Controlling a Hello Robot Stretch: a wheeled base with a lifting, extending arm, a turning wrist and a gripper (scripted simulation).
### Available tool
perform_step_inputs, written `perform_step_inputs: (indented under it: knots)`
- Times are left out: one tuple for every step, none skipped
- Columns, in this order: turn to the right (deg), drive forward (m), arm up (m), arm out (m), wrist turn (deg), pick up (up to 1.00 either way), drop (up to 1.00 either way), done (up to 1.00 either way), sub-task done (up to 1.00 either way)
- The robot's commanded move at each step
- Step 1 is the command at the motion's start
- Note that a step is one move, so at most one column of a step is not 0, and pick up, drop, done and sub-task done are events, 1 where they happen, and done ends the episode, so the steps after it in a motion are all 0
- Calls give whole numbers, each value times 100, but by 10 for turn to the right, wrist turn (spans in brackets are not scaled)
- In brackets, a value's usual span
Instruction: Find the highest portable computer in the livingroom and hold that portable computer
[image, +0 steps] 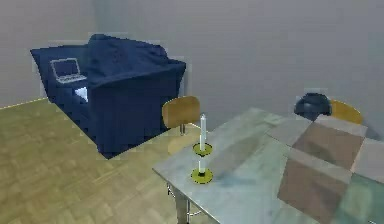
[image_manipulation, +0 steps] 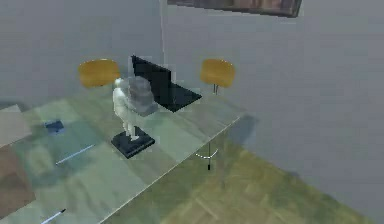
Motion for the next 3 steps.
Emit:
perform_step_inputs:
  knots:
    - [450,0,0,0,0,0,0,0,0]
    - [450,0,0,0,0,0,0,0,0]
    - [270,0,0,0,0,0,0,0,0]
